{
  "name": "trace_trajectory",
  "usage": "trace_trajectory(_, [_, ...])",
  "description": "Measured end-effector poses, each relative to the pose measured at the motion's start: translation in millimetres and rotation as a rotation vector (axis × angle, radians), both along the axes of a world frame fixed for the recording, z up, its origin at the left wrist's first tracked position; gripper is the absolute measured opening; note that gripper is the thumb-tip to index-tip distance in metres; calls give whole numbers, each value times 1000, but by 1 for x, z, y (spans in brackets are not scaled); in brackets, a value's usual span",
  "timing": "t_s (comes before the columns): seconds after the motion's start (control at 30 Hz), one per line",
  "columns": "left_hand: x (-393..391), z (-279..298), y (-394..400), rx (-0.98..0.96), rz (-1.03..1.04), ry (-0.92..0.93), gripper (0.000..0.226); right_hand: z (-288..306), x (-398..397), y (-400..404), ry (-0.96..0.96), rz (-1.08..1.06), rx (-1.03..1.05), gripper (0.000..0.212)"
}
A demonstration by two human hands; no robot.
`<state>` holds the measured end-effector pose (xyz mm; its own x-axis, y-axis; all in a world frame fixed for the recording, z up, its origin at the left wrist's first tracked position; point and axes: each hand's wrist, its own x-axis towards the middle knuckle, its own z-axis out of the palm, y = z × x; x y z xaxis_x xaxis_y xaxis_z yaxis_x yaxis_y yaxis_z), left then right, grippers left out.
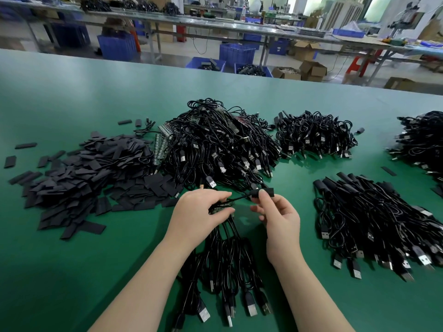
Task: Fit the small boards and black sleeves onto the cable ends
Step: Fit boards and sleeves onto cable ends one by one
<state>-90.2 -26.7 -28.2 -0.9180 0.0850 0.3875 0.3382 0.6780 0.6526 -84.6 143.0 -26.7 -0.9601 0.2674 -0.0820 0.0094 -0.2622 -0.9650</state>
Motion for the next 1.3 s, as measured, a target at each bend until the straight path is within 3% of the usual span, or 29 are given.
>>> trace_trajectory(0.17, [-1,0,-1,-32,26,40,14,0,0,1,-8,6,-26,15])
trace_trajectory(0.33, [0,4,2,4,-20,103,10,-3,4,-11,69,146,279,17])
trace_trajectory(0.43, [3,5,4,-82,-72,192,12,-5,7,-16,110,203,369,19])
trace_trajectory(0.53, [4,4,6,-99,-73,287,13,-5,7,-17,174,191,293,17])
trace_trajectory(0.67, [7,6,11,85,14,327,28,8,4,-14,163,111,82,21])
trace_trajectory(0.77, [8,1,8,205,74,270,34,32,0,5,164,3,-63,18])
trace_trajectory(0.87, [7,0,6,267,93,209,33,58,-3,39,250,-123,-27,20])
trace_trajectory(0.93, [6,2,7,275,76,202,31,71,-5,66,280,-223,286,23])
trace_trajectory(1.03, [6,1,11,253,44,160,37,71,-9,118,183,-383,1154,30])
trace_trajectory(1.13, [5,0,11,240,42,138,41,59,-10,146,-112,-363,1487,35])
trace_trajectory(1.23, [5,0,11,245,49,129,42,40,-7,146,-415,-153,1915,34])
trace_trajectory(1.3, [5,0,10,235,59,122,40,32,-6,140,-500,-82,2016,33])
